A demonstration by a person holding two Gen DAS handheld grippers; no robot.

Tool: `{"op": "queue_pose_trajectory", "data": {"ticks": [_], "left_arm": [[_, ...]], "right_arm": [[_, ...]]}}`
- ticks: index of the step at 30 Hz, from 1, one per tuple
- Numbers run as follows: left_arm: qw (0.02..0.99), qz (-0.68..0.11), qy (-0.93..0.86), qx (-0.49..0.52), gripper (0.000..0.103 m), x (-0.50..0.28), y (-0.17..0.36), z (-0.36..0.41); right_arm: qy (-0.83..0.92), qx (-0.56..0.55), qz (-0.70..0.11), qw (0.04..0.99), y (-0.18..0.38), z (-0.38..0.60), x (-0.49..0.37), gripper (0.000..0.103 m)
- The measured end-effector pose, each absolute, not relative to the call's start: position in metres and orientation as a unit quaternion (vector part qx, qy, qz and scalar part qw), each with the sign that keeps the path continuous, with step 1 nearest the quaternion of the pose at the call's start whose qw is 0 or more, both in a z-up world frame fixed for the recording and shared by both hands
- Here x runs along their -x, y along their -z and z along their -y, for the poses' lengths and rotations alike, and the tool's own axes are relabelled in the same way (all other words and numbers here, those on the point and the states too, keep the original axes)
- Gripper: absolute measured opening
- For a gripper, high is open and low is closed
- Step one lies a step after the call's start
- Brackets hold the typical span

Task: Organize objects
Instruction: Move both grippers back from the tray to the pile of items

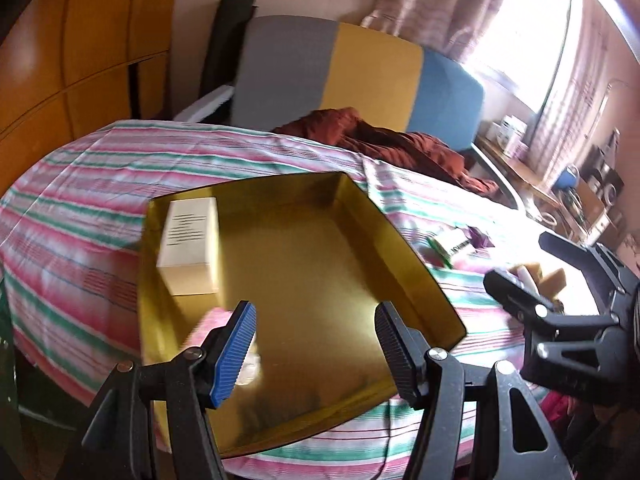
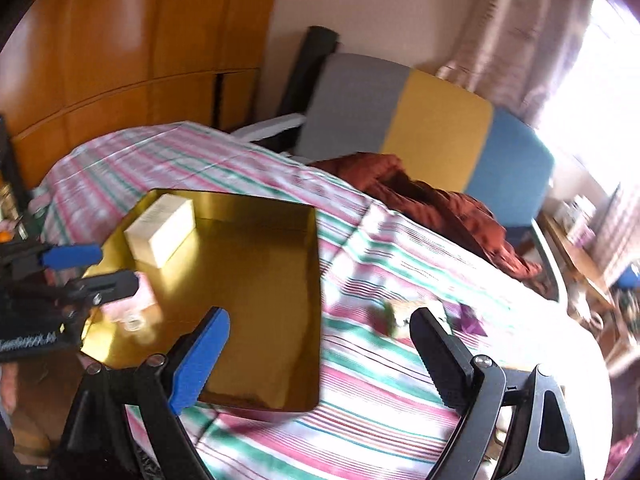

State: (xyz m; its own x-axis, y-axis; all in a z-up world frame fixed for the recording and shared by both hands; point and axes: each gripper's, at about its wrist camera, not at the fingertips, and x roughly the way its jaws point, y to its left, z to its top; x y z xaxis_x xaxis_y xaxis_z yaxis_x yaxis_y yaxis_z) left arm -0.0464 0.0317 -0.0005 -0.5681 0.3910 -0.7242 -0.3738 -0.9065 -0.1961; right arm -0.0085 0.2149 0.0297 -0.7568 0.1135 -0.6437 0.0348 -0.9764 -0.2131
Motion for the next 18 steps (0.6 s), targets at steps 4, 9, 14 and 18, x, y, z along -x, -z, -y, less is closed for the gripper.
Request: {"op": "queue_pose_trajectory", "data": {"ticks": [4,9,14,18], "left_arm": [[0.24,-0.004,-0.879,0.411,0.063,0.044,0.0,-0.052],[0.269,-0.014,-0.869,0.415,0.063,0.045,-0.001,-0.077],[0.287,-0.027,-0.863,0.415,0.063,0.048,-0.003,-0.1],[0.297,-0.047,-0.859,0.414,0.063,0.053,-0.006,-0.118]], "right_arm": [[-0.932,0.347,0.093,0.043,-0.03,-0.238,0.007,0.093],[-0.93,0.353,0.082,0.063,-0.025,-0.26,0.007,0.094],[-0.926,0.36,0.075,0.082,-0.018,-0.281,0.005,0.094],[-0.921,0.37,0.075,0.097,-0.012,-0.301,0.006,0.095]]}}
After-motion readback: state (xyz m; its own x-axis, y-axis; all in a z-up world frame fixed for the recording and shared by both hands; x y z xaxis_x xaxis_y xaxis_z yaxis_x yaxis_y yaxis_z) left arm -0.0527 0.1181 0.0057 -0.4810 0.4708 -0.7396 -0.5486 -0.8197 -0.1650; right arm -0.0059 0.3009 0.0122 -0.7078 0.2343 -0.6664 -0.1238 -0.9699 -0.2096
